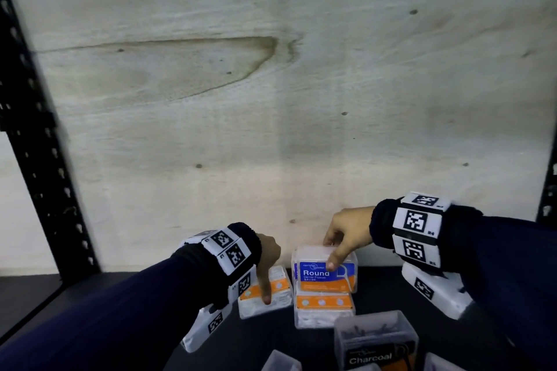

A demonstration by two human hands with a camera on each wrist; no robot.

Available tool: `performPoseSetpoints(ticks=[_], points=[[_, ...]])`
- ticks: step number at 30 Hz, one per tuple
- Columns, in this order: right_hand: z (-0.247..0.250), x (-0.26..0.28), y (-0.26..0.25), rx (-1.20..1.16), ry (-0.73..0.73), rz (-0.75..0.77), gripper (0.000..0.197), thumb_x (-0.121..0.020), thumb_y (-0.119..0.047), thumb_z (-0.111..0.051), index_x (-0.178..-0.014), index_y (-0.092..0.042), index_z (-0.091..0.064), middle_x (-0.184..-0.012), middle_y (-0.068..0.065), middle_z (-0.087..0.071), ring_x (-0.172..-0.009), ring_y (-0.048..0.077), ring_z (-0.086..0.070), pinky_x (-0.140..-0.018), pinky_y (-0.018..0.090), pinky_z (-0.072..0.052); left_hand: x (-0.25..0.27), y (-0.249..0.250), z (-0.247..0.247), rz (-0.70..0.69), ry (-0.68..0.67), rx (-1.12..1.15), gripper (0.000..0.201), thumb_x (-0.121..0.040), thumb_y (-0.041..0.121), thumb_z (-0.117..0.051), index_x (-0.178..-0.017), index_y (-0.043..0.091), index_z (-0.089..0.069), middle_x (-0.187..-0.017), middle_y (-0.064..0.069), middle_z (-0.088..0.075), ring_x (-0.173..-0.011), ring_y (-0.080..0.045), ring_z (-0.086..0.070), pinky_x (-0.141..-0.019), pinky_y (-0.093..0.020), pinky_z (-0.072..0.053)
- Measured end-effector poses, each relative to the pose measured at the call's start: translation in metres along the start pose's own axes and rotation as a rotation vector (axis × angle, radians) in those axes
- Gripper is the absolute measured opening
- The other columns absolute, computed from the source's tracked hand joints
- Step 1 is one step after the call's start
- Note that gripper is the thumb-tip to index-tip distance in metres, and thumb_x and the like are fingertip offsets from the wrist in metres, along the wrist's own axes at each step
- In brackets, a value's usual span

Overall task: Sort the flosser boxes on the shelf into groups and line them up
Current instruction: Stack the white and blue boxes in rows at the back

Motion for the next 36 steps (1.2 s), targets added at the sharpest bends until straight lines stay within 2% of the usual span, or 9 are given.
performPoseSetpoints(ticks=[3, 9, 14, 18, 22, 24, 27, 31, 36], points=[[-0.002, 0.000, -0.002, 0.034, -0.008, -0.003, 0.046, -0.082, -0.033, -0.068, -0.120, -0.010, -0.062, -0.122, 0.008, -0.066, -0.094, 0.012, -0.056, -0.097, 0.028, -0.045, 0.005, 0.011, 0.009, -0.015, 0.014, -0.106, 0.053, -0.084, 0.038, -0.066, -0.058, 0.004, -0.037, -0.059, -0.003, -0.037, -0.053, -0.020, -0.037, -0.044, -0.022, -0.026], [-0.004, -0.001, 0.000, 0.120, -0.004, -0.041, 0.051, -0.084, -0.025, -0.066, -0.131, -0.010, -0.051, -0.130, 0.010, -0.060, -0.118, 0.024, -0.055, -0.099, 0.030, -0.043, 0.003, 0.011, 0.005, -0.011, -0.036, -0.106, 0.049, -0.090, 0.031, -0.061, -0.055, 0.007, -0.036, -0.058, -0.004, -0.035, -0.050, -0.015, -0.030, -0.045, -0.022, -0.024], [-0.003, -0.003, 0.001, 0.149, 0.007, -0.072, 0.055, -0.085, -0.022, -0.064, -0.134, -0.010, -0.043, -0.133, 0.011, -0.054, -0.120, 0.025, -0.051, -0.097, 0.030, -0.042, 0.004, -0.021, -0.004, 0.013, -0.103, 0.197, 0.032, -0.093, 0.018, -0.057, -0.114, -0.005, -0.063, -0.107, -0.016, -0.070, -0.076, -0.012, -0.054, -0.062, -0.019, -0.039], [-0.005, -0.002, 0.000, 0.168, 0.011, -0.079, 0.053, -0.086, -0.022, -0.063, -0.133, -0.010, -0.043, -0.132, 0.011, -0.054, -0.114, 0.024, -0.052, -0.096, 0.031, -0.042, -0.001, -0.038, 0.002, 0.057, 0.039, 0.186, 0.030, -0.100, 0.018, -0.043, -0.071, 0.010, -0.046, -0.055, 0.001, -0.040, -0.049, -0.008, -0.032, -0.071, -0.025, -0.030], [-0.006, 0.000, 0.002, 0.193, 0.033, -0.093, 0.053, -0.086, -0.024, -0.063, -0.134, -0.010, -0.043, -0.132, 0.012, -0.055, -0.120, 0.026, -0.052, -0.095, 0.030, -0.043, 0.007, -0.043, -0.004, 0.099, 0.054, 0.266, 0.045, -0.093, 0.042, -0.051, -0.094, 0.000, -0.065, -0.085, -0.010, -0.059, -0.072, -0.020, -0.046, -0.075, -0.028, -0.033], [-0.007, 0.002, 0.003, 0.203, 0.044, -0.108, 0.054, -0.087, -0.024, -0.062, -0.134, -0.009, -0.042, -0.132, 0.012, -0.055, -0.120, 0.026, -0.053, -0.095, 0.029, -0.043, 0.009, -0.043, -0.007, 0.093, 0.012, 0.245, 0.055, -0.088, 0.038, -0.062, -0.125, -0.001, -0.056, -0.114, -0.014, -0.061, -0.090, -0.017, -0.045, -0.073, -0.026, -0.035], [-0.008, 0.010, 0.007, 0.224, 0.048, -0.131, 0.053, -0.088, -0.024, -0.060, -0.134, -0.007, -0.041, -0.134, 0.012, -0.054, -0.121, 0.026, -0.052, -0.087, 0.025, -0.040, 0.014, -0.038, -0.002, 0.081, 0.017, 0.130, 0.054, -0.088, 0.025, -0.065, -0.134, 0.001, -0.049, -0.136, -0.017, -0.053, -0.097, -0.018, -0.045, -0.072, -0.027, -0.038], [-0.001, 0.032, 0.012, 0.227, 0.071, -0.157, 0.052, -0.090, -0.027, -0.057, -0.135, -0.007, -0.040, -0.135, 0.012, -0.051, -0.122, 0.026, -0.050, -0.096, 0.030, -0.042, 0.036, -0.032, 0.012, 0.098, 0.083, 0.067, 0.056, -0.090, 0.022, -0.062, -0.139, 0.004, -0.042, -0.143, -0.013, -0.046, -0.129, -0.027, -0.045, -0.101, -0.032, -0.040], [0.013, 0.080, 0.014, 0.190, 0.137, -0.166, 0.051, -0.089, -0.028, -0.059, -0.133, -0.009, -0.043, -0.134, 0.011, -0.052, -0.120, 0.025, -0.051, -0.099, 0.030, -0.041, 0.075, -0.028, 0.032, 0.092, 0.223, 0.102, 0.052, -0.086, 0.027, -0.064, -0.132, 0.007, -0.051, -0.134, -0.011, -0.054, -0.122, -0.026, -0.052, -0.097, -0.032, -0.044]])
Point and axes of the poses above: each hand's wrist, its own x-axis away from the middle knuckle, its own z-axis out of the back of the hand, y = z × x, the point moved 7 cm from there along -x, towards the middle knuckle
